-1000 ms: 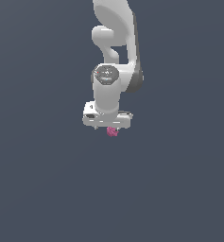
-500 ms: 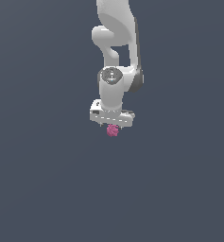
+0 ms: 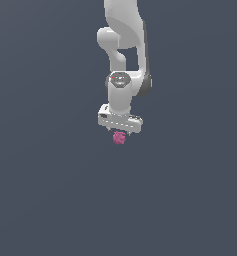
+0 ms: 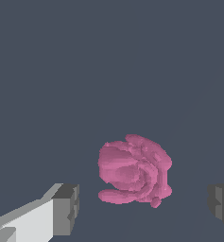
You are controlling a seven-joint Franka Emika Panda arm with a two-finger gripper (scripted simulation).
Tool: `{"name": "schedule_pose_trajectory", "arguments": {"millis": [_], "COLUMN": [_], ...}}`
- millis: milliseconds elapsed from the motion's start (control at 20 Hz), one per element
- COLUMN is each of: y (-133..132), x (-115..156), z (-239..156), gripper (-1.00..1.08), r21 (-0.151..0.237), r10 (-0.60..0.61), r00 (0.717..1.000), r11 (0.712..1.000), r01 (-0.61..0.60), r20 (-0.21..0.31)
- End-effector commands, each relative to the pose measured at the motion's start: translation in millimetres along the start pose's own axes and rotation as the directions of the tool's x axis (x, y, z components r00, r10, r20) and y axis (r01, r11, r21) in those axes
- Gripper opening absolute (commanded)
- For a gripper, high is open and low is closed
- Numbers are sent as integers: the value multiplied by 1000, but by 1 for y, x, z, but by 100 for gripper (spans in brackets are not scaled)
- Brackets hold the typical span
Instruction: Pick up the object and move it to a goal position.
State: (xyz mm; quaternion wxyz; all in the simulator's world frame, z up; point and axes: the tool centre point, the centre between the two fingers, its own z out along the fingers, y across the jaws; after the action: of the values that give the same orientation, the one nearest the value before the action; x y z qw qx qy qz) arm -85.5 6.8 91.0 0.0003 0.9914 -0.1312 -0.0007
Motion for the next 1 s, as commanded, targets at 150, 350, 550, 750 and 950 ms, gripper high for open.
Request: {"name": "schedule_pose_trajectory", "arguments": {"millis": [150, 350, 550, 750, 950], "y": [0, 0, 0, 0, 0], "x": [0, -1, -2, -2, -1], "z": [3, 15, 34, 47, 51], "gripper": [100, 100, 100, 100, 100], "r21": [0, 0, 0, 1, 1], "r10": [0, 1, 3, 4, 4], "r00": [1000, 1000, 1000, 1000, 1000], "r11": [1000, 1000, 1000, 1000, 1000], "r01": [0, -1, -3, -4, -4], "r20": [0, 0, -1, -1, -1]}}
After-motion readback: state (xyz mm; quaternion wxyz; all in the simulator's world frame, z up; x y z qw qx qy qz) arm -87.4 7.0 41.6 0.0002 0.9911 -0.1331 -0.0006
